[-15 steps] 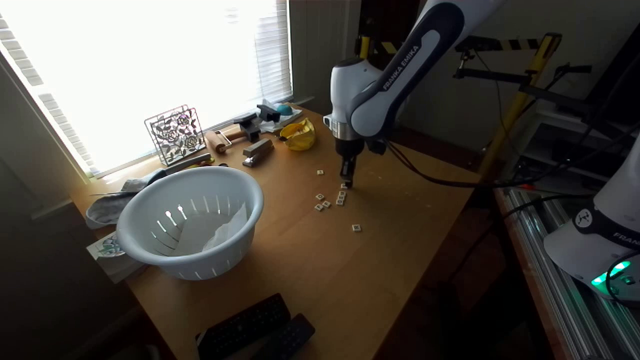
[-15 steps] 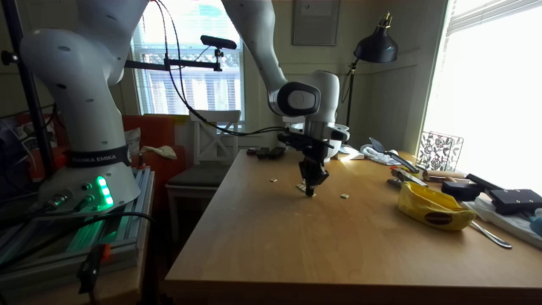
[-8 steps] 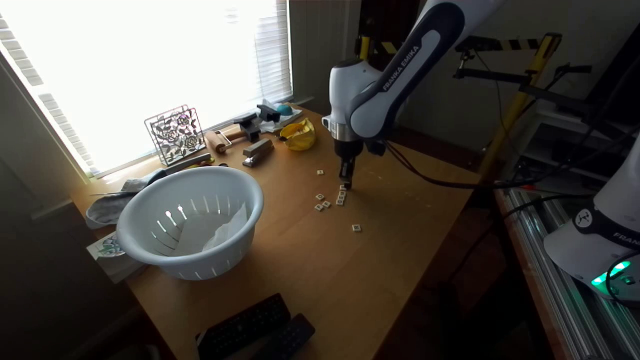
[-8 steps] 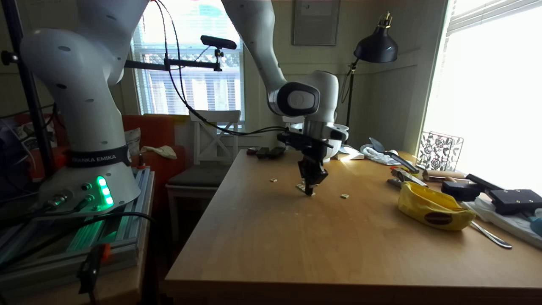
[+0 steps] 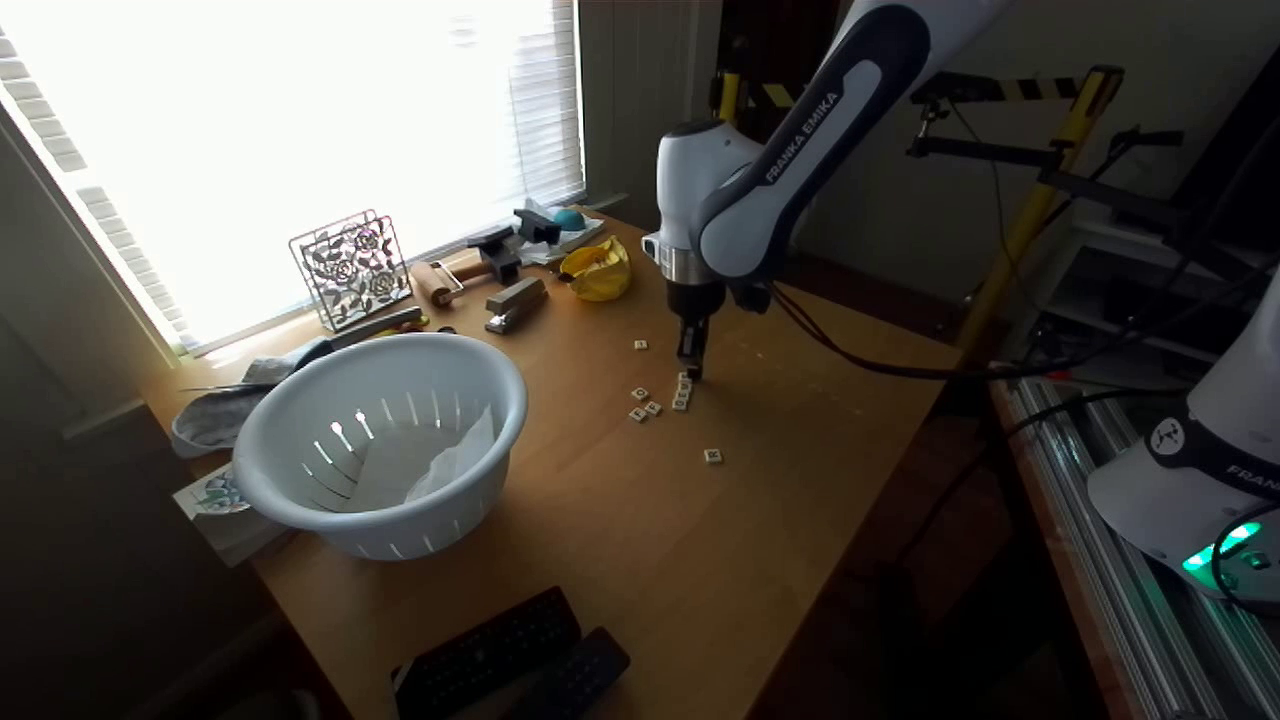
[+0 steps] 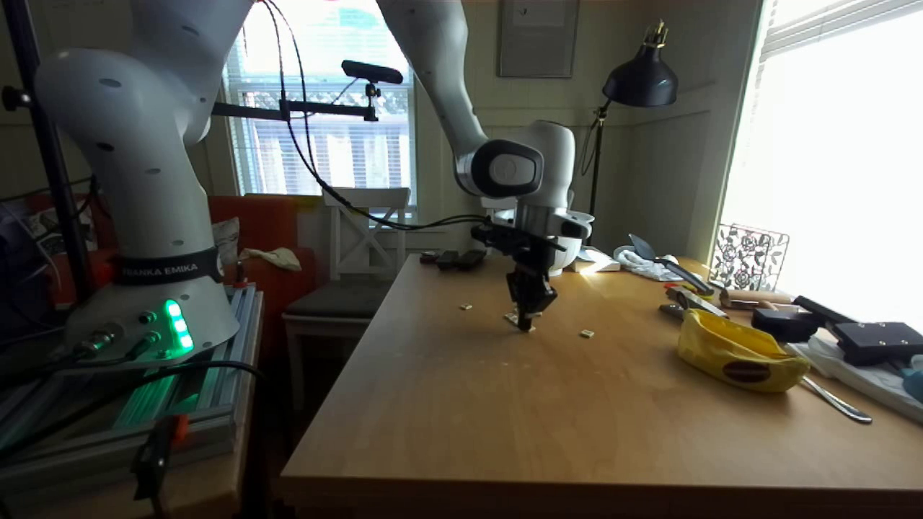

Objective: Slide the letter R backwards then put the rest of the letters together

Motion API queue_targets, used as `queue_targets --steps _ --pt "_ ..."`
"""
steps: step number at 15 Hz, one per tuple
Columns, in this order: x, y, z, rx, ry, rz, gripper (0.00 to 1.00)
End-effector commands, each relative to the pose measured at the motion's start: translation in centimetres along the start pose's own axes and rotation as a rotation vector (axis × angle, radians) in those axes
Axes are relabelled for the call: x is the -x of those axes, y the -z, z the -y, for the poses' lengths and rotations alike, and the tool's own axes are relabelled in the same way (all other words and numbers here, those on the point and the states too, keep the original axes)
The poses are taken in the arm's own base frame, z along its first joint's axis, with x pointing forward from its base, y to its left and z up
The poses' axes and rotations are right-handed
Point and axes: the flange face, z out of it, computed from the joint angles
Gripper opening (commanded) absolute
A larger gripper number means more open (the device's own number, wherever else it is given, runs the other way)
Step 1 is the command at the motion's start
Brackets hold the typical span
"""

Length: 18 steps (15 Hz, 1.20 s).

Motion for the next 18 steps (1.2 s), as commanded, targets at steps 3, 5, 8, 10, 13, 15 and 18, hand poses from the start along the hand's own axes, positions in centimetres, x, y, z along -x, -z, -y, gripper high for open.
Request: queue_targets --steps 3,5,8,10,13,15,18 --pt "0.3 -0.6 0.8 0.004 0.029 0.035 0.00" --pt "0.3 -0.6 0.9 0.004 0.032 0.038 0.00" --pt "0.3 -0.6 1.0 0.005 0.032 0.042 0.00" --pt "0.2 -0.5 0.9 0.004 0.026 0.037 0.00" --pt "0.1 0.0 0.7 0.003 0.020 0.022 0.00" --pt "0.2 0.4 0.6 0.003 0.019 0.012 0.00" --pt "0.2 1.0 0.5 0.004 0.018 -0.003 0.00"
